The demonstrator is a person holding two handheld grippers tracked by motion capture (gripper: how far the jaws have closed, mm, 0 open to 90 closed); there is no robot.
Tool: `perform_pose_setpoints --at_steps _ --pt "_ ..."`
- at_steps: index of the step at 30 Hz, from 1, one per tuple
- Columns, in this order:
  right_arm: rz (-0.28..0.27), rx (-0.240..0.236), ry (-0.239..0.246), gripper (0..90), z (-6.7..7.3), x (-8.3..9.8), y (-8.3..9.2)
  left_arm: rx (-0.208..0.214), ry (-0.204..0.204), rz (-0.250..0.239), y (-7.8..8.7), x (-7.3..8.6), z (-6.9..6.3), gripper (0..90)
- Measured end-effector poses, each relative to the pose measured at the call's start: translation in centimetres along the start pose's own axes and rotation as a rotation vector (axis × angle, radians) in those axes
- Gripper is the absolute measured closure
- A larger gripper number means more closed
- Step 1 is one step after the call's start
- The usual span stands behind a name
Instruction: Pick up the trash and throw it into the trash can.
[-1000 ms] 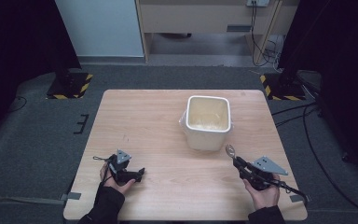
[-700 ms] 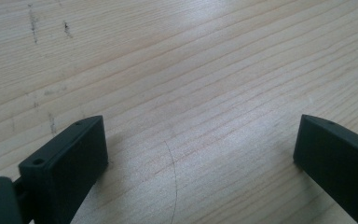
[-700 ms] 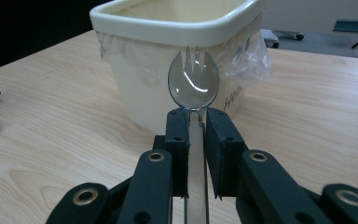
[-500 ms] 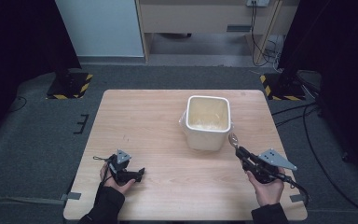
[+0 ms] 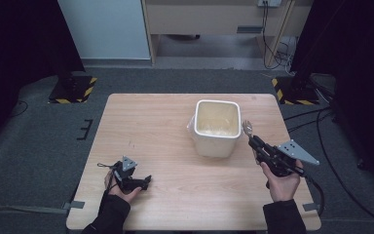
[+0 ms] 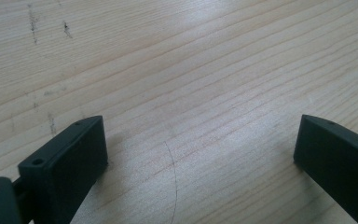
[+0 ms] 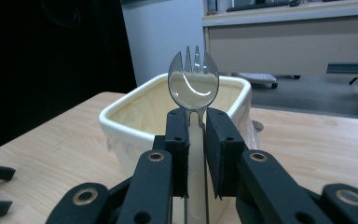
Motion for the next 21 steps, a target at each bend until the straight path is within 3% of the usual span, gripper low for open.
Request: perform_pose_setpoints --at_steps 21 --pt "-0.062 -0.040 -0.016 79.7 1.1 -3.7 -2.7 0.000 0.000 0.000 0.0 0.0 0.0 1.3"
Point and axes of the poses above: each handheld gripper's, and its own axes: y roughly backward along the jaws, x roughly out of its underside, z roughly to its left, the point moved 3 cm from there along -y, roughly forward along the jaws, and after that the axes turned 13 degrees about x, right-handed, at the moved point
